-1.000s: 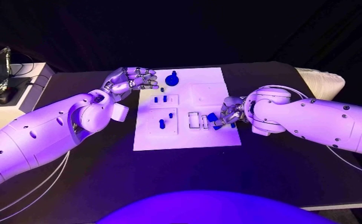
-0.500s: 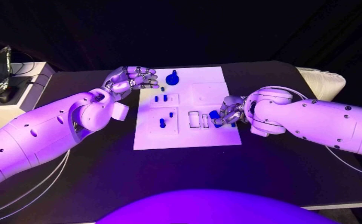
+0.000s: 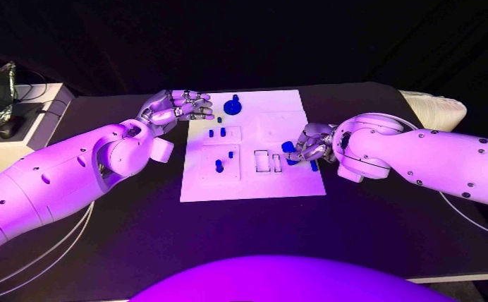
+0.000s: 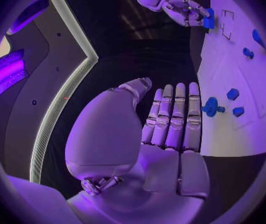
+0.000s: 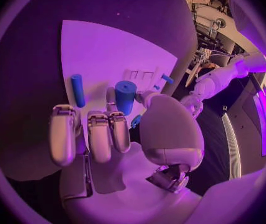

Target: Assemble the parts on the task board

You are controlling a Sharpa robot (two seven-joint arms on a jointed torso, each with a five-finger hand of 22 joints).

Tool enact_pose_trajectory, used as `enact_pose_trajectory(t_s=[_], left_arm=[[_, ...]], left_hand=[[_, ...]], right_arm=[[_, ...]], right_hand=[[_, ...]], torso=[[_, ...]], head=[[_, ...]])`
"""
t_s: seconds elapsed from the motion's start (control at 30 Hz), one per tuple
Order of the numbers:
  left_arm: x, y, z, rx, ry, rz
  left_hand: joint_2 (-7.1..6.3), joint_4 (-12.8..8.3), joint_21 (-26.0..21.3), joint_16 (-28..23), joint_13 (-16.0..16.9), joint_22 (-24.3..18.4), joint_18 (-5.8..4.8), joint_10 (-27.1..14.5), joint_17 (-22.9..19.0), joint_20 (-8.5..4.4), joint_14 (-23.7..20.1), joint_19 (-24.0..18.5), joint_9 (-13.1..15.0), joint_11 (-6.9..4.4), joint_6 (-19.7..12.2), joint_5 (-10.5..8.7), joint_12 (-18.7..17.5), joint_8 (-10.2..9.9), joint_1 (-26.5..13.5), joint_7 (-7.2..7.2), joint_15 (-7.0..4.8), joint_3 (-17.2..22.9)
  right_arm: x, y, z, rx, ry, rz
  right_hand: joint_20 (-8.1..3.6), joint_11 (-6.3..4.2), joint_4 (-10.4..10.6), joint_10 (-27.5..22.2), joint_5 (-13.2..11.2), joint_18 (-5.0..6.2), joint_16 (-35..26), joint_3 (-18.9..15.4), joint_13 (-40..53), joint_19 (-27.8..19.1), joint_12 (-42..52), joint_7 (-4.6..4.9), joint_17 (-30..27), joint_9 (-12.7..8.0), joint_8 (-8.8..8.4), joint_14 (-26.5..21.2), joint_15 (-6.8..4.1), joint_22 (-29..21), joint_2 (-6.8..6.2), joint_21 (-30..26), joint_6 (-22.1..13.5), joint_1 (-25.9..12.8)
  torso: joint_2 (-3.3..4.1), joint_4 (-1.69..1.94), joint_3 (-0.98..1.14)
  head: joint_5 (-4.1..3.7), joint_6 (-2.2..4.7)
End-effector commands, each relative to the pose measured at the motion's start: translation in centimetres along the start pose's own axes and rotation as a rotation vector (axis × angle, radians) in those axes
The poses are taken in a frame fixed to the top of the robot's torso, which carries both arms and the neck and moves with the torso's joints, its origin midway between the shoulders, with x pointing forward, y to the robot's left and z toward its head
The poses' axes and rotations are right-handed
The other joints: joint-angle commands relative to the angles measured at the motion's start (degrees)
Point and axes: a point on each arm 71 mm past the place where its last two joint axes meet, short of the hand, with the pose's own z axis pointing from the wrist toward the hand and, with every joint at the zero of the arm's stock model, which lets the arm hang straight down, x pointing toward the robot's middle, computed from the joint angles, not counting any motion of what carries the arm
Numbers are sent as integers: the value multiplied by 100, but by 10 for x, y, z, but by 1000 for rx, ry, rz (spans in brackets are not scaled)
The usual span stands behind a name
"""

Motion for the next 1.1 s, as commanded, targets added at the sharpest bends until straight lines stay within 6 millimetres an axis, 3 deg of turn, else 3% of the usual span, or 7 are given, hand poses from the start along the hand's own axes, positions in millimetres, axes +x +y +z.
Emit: enact_pose_trajectory(t_s=[0.03, 0.47, 1.1], left_arm=[[2, 0, 0, 3, 14, -12], [3, 0, 1, 1, 20, -16], [3, 0, 0, 0, 22, -16]], left_hand=[[1, 28, -28, -23, -7, -8, 69, -21, 9, 26, 1, 4, -9, 32, -34, -25, -14, -28, -36, 13, 26, 8], [1, 28, -28, -23, -7, -8, 69, -21, 9, 26, 1, 4, -9, 32, -34, -25, -14, -28, -36, 13, 26, 8], [4, 31, -40, -37, -8, -22, 71, -38, 17, 29, 2, 11, -14, 44, -44, -25, -14, -37, -34, 28, 34, 5]], right_arm=[[1, 7, -2, -13, 25, 102], [11, 35, 10, -45, 70, 102], [19, 43, 17, -53, 58, 58]], right_hand=[[-35, -25, -1022, 414, -38, -34, 36, 1062, 1254, 361, -19, -60, 1506, 28, 7, 608, -35, 1265, -35, 28, 116, -76], [-27, -10, -1051, 391, -167, -23, 36, 1116, 1225, 343, -52, -45, 1506, 48, -26, 608, -23, 1250, -88, -33, 105, -213], [-16, 3, -1096, 376, -373, -18, 36, 1151, 1208, 334, -72, -33, 1506, 73, -57, 608, -12, 1243, -126, -59, 108, -339]], torso=[[1, -3, -5], [12, 4, -2], [13, -2, 10]], head=[[-6, 3], [7, -20], [68, -34]])
